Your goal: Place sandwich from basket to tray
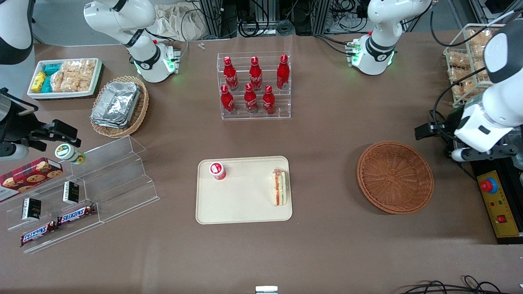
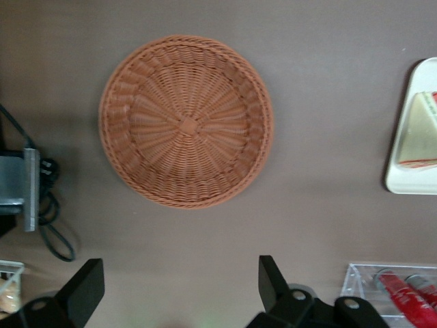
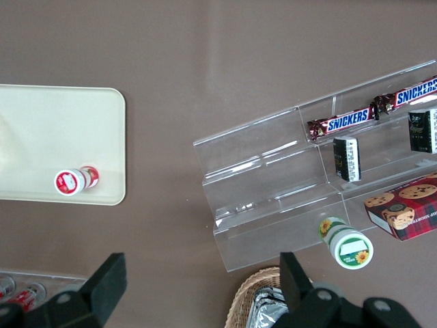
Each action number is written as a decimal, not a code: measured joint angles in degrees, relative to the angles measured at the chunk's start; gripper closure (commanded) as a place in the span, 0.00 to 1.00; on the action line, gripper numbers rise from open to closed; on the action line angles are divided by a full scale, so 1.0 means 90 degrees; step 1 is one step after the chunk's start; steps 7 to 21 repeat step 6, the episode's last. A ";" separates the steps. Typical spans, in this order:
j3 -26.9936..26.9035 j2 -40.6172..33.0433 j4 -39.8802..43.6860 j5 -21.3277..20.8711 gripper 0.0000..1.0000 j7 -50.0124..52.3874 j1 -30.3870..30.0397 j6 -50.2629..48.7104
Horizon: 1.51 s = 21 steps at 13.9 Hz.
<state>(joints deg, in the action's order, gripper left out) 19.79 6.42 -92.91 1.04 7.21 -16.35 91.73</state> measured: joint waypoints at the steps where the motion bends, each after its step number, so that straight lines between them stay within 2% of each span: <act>1: -0.0349 -0.0001 0.0000 0.0000 0.00 -0.0242 0.0228 -0.0004; 3: -0.0951 0.0000 0.0000 0.0000 0.00 -0.0479 0.0669 -0.0005; 5: -0.1263 0.0000 0.0002 0.0000 0.00 -0.0501 0.0913 -0.0005; 21: -0.1309 0.0002 0.0009 0.0000 0.00 -0.0504 0.0939 -0.0005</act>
